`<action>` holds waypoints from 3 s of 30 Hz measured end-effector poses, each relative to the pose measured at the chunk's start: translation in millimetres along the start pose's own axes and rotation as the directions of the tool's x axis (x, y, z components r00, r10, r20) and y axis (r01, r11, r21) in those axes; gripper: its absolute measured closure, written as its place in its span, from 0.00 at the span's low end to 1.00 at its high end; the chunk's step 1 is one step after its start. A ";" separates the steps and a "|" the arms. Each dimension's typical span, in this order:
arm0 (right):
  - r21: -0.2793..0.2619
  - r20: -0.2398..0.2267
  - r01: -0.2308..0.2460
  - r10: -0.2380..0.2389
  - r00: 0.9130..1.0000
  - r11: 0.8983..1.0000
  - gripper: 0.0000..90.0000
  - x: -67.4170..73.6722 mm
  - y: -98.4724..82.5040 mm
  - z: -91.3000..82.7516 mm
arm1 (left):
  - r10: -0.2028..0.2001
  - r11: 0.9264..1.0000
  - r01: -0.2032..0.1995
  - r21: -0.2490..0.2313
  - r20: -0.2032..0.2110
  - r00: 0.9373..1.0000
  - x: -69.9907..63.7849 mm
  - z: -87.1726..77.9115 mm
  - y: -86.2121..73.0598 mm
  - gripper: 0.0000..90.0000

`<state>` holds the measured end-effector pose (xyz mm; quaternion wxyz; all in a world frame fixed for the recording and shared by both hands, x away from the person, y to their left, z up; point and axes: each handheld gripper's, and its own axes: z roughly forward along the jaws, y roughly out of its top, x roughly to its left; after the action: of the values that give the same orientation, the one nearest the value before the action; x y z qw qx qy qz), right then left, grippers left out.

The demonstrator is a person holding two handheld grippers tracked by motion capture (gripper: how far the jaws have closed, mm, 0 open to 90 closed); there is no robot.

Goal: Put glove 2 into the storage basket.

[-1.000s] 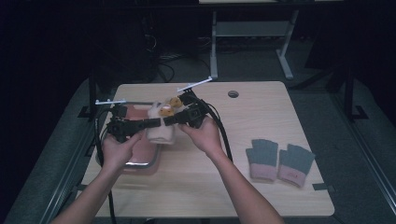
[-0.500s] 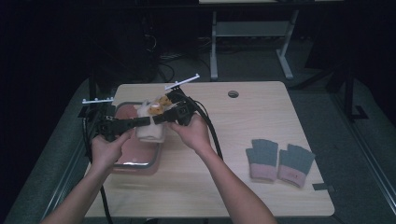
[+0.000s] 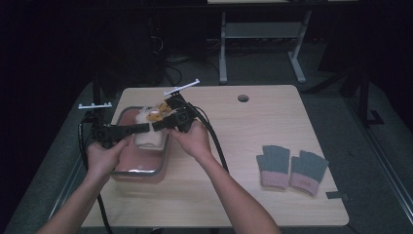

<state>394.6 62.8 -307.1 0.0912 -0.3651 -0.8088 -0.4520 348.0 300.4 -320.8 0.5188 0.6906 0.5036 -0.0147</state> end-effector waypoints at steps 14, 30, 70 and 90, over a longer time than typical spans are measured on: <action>0.011 -0.028 -0.018 0.018 0.999 1.000 0.87 -2.3 1.2 23.6 | -0.028 0.999 0.029 0.020 -0.022 0.999 18.3 -6.3 -3.2 0.80; 0.041 -0.048 -0.050 0.052 0.998 0.998 0.87 -5.9 -0.2 51.2 | -0.064 0.997 0.067 0.039 -0.055 0.996 38.1 -10.1 -12.0 0.80; 0.184 0.011 -0.122 0.122 0.992 0.975 0.86 -28.3 -21.5 111.9 | -0.090 0.963 0.141 0.230 -0.219 0.972 74.9 19.1 -32.4 0.80; 0.233 0.123 -0.055 0.026 0.992 0.971 0.76 -20.8 -19.4 108.4 | 0.007 0.938 0.106 0.329 -0.326 0.946 73.0 32.2 -33.0 0.77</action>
<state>416.2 132.4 -392.3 0.0948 -0.3945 -0.8532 -0.3279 376.7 325.0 -398.5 0.3011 0.7502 0.5886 -0.0024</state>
